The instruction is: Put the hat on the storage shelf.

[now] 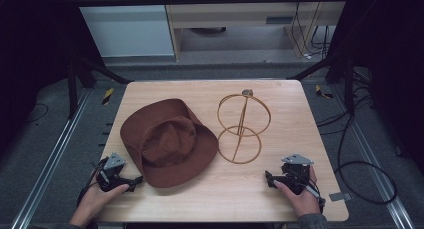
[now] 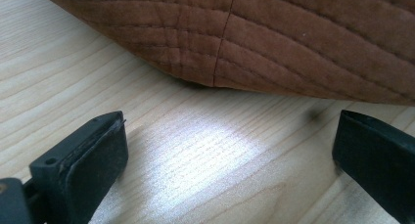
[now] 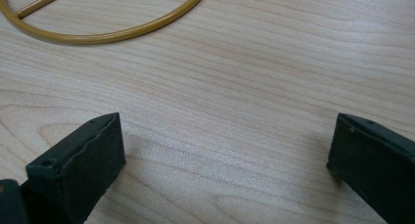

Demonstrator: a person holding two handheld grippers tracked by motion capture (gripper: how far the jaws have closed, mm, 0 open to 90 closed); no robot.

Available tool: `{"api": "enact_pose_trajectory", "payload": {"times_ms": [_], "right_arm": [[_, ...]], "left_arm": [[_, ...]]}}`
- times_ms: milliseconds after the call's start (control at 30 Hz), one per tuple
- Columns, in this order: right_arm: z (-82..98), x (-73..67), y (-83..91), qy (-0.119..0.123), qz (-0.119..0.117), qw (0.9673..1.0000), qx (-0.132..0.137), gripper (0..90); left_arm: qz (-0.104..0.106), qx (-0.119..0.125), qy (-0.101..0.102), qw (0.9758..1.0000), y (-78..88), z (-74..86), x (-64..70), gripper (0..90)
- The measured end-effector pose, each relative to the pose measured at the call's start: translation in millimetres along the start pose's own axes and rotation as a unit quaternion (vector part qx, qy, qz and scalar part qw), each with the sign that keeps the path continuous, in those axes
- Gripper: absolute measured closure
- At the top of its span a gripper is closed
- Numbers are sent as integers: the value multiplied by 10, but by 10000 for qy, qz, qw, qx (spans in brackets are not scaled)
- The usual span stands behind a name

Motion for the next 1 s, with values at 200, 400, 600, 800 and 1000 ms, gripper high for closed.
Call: {"api": "enact_pose_trajectory", "payload": {"times_ms": [200, 400, 600, 800, 1000], "right_arm": [[-1, 2, -1, 12, 0, 10000, 7, 5], [-1, 3, -2, 14, 2, 10000, 8, 4], [-1, 3, -2, 12, 2, 10000, 7, 5], [-1, 2, -2, 11, 2, 10000, 6, 4], [-2, 3, -3, 14, 2, 10000, 9, 4]], "left_arm": [[126, -75, -38, 9999, 56, -22, 9, 32], [327, -50, -272, 9991, 128, -28, 90, 35], [363, -93, -403, 9985, 157, -32, 126, 34], [376, 211, -503, 9978, 299, -33, 133, 33], [533, 439, -643, 9955, 366, -54, 165, 26]]}}
Point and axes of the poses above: each handheld gripper's, and its own axes: y roughly backward along the jaws, z roughly out of its underside, x roughly to its right, the point moved 1 cm from there along -y, roughly forward along the jaws, and after that the axes turned 14 degrees about z, right-handed, at the moved point
